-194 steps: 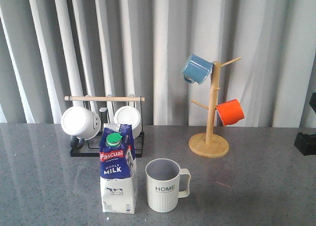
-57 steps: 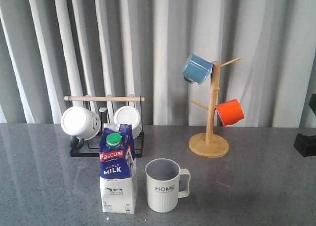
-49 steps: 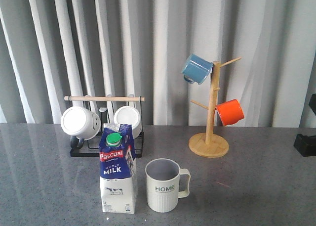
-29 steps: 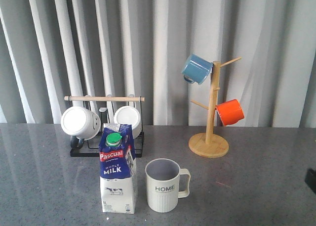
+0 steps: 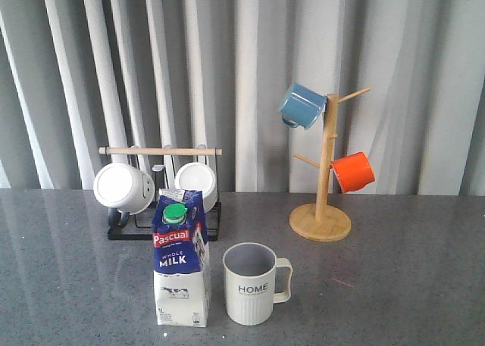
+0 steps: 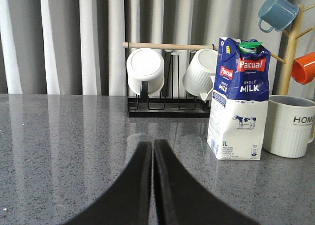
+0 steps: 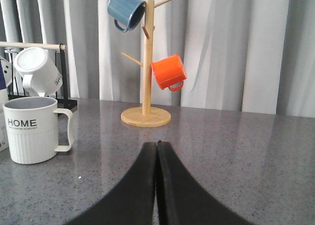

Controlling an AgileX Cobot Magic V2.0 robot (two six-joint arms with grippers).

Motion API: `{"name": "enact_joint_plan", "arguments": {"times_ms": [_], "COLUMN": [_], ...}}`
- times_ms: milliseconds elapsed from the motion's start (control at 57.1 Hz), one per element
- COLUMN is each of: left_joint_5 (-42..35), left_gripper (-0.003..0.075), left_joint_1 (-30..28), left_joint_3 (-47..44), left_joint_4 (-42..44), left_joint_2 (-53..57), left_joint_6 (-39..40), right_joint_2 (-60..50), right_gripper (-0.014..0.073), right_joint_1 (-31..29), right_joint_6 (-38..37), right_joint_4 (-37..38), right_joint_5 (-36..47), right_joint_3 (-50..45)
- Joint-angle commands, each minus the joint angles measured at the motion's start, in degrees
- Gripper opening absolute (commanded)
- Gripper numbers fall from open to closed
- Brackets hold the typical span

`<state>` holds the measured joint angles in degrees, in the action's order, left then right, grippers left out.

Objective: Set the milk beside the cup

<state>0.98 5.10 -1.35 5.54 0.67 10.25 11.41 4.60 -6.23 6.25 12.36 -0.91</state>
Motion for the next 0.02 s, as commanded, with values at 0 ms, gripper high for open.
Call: {"name": "enact_joint_plan", "arguments": {"times_ms": [0], "left_joint_5": [-4.1], "left_gripper": [-0.0006], "left_joint_1": [0.2], "left_joint_3": [1.3], "left_joint_4": [-0.5], "left_joint_2": [0.7], "left_joint_6": [0.5], "right_joint_2": [-5.0], "right_gripper": [-0.0008], "right_joint_1": [-0.3], "right_joint_6": [0.4], "right_joint_4": [-0.2], "right_joint_5": [2.8], "right_joint_3": [-1.4]}}
